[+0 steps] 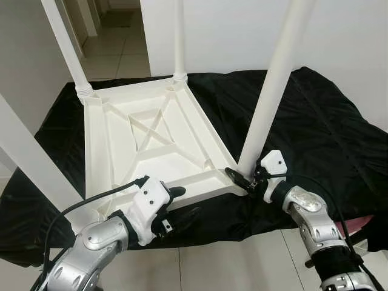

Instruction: Building children table

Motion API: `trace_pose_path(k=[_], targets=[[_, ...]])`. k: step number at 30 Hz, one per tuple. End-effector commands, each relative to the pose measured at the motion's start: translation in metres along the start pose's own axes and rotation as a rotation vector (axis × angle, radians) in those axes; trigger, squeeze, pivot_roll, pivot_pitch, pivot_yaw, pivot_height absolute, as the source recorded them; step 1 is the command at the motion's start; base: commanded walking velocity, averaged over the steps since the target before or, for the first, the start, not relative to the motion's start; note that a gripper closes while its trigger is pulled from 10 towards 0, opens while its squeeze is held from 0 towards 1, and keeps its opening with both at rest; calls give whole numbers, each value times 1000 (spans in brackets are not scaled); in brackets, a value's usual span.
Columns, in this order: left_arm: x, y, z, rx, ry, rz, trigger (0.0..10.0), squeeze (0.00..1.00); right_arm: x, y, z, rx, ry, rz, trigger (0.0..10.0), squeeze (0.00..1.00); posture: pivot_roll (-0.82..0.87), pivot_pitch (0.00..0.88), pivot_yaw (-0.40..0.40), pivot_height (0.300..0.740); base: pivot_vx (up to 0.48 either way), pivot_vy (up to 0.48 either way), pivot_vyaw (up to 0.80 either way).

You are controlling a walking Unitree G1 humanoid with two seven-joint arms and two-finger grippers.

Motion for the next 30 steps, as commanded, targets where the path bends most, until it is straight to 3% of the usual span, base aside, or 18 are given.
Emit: trace_pose_path(k=[1,7,10,17,23,29,30], targets=[[-5,1,4,-39,11,-29,10000,0,-8,3,4,-49,-12,-53,10000,0,0,59,36,740,0,0,0],[-8,1,6,-44,19,-36,10000,0,1,5,0,-246,-73,-89,10000,0,-5,58,31,740,0,0,0],[-8,1,7,-44,20,-37,10000,0,1,5,-1,-268,-79,-99,10000,0,-5,58,31,740,0,0,0],[-8,0,8,-46,23,-36,10000,0,5,-2,-30,-483,-222,-192,10000,0,6,48,14,740,0,0,0],[-6,-1,7,-41,27,-26,10000,0,10,-11,-36,-586,-302,-229,10000,0,13,45,14,740,0,0,0],[-6,-1,7,-47,26,-25,10000,0,16,-9,-29,-593,-294,-188,10000,0,10,42,18,740,0,0,0],[-6,-2,8,-50,25,-25,10000,0,18,-8,-28,-583,-288,-167,10000,325,6,38,17,740,0,0,0]])
Point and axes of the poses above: a point about 5 cm out from each wrist's last joint towards the gripper, its own y axis pointing back from the gripper into the wrist, its own x axis along the axis of the wrist's last joint, z = x × y, the point moved 4 cm from there along -y, pointing out of the wrist towards the gripper, and after that the axes turned 15 degrees about y, right-handed, at the moved point
